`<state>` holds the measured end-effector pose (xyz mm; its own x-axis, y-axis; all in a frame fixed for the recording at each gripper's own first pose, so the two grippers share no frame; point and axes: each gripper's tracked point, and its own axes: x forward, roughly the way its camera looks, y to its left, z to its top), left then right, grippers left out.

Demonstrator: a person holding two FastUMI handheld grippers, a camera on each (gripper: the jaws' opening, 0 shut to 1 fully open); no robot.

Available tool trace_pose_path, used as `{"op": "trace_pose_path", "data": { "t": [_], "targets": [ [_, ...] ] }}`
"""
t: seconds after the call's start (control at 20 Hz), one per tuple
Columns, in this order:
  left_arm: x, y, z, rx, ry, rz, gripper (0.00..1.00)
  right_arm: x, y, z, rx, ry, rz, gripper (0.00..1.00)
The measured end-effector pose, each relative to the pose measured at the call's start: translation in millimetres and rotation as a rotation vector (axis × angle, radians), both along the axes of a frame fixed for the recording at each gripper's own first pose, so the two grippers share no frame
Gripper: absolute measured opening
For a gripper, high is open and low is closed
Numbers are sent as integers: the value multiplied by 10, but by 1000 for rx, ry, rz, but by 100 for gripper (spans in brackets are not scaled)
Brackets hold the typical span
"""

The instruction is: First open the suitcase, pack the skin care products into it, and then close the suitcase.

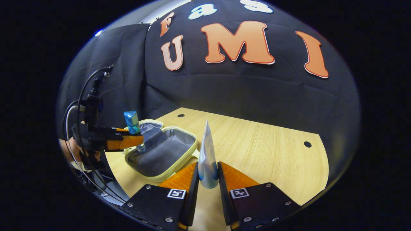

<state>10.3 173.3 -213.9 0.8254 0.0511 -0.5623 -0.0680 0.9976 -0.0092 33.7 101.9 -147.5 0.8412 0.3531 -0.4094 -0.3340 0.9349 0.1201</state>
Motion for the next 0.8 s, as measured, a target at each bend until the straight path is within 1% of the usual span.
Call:
{"op": "trace_pose_path", "data": {
  "t": [0.25,0.35,0.45,0.55,0.7,0.8],
  "targets": [
    [29,154,-396,-10,125,-95,46,64,320,6,2,19,-25,36],
    [54,157,-584,-35,197,-119,46,101,401,2,4,23,-36,36],
    [51,154,-716,-68,264,-134,46,123,506,-8,9,29,-39,36],
    [31,159,-829,-64,324,-156,46,145,570,-23,16,30,-47,36],
    [79,133,-938,-70,383,-192,47,167,656,-44,35,41,-62,36],
    [77,134,-1053,-77,425,-196,47,202,683,-47,43,45,-77,36]
  ]
}}
